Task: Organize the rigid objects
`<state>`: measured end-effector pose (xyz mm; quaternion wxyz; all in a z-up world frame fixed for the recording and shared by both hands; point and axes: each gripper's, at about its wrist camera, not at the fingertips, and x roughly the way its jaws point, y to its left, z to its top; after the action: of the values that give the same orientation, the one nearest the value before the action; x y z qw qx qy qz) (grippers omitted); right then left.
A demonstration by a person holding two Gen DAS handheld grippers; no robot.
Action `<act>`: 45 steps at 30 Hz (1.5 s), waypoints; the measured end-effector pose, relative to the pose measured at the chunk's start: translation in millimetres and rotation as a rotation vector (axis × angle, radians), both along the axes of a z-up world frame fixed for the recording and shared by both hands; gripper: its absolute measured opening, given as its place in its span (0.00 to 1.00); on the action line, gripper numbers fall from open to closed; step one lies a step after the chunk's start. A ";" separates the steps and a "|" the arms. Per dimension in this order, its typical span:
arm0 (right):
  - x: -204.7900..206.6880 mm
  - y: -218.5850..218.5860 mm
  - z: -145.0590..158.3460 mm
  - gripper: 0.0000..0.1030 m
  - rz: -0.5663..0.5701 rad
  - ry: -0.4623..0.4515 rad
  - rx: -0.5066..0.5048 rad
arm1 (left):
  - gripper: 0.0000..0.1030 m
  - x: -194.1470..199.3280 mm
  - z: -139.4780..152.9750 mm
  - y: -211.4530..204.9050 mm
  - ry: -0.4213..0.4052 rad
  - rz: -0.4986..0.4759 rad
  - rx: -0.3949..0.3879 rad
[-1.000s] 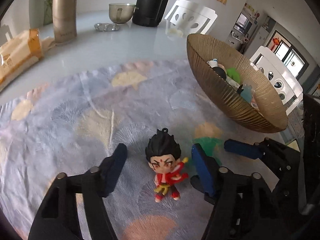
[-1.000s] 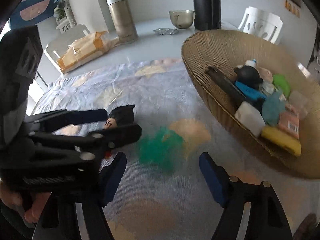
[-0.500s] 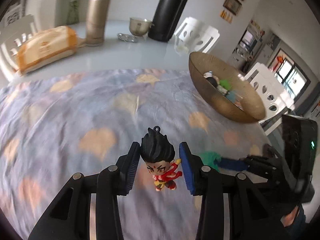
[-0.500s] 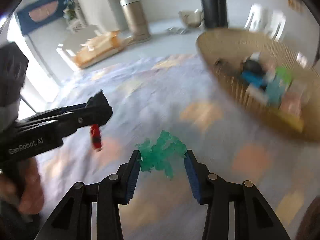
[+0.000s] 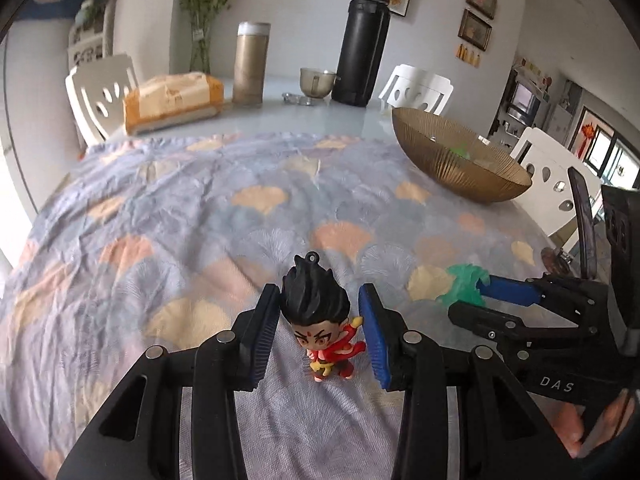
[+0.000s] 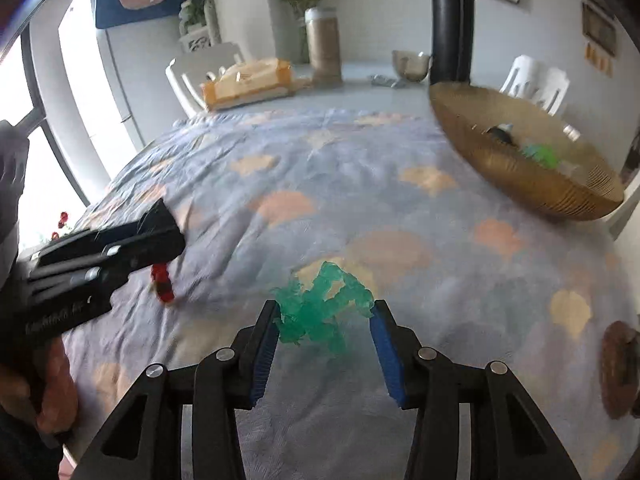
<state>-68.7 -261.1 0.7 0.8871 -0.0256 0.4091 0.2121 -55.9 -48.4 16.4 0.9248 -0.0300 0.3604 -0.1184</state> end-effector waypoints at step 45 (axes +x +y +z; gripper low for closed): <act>8.3 0.1 -12.2 0.81 -0.014 0.087 -0.002 | 0.48 29.2 -17.3 -29.3 0.160 -0.060 0.059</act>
<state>-60.4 -261.0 -11.5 0.8700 -0.0144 0.4475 0.2064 -26.7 -77.7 -0.9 0.8896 -0.0011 0.4371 -0.1328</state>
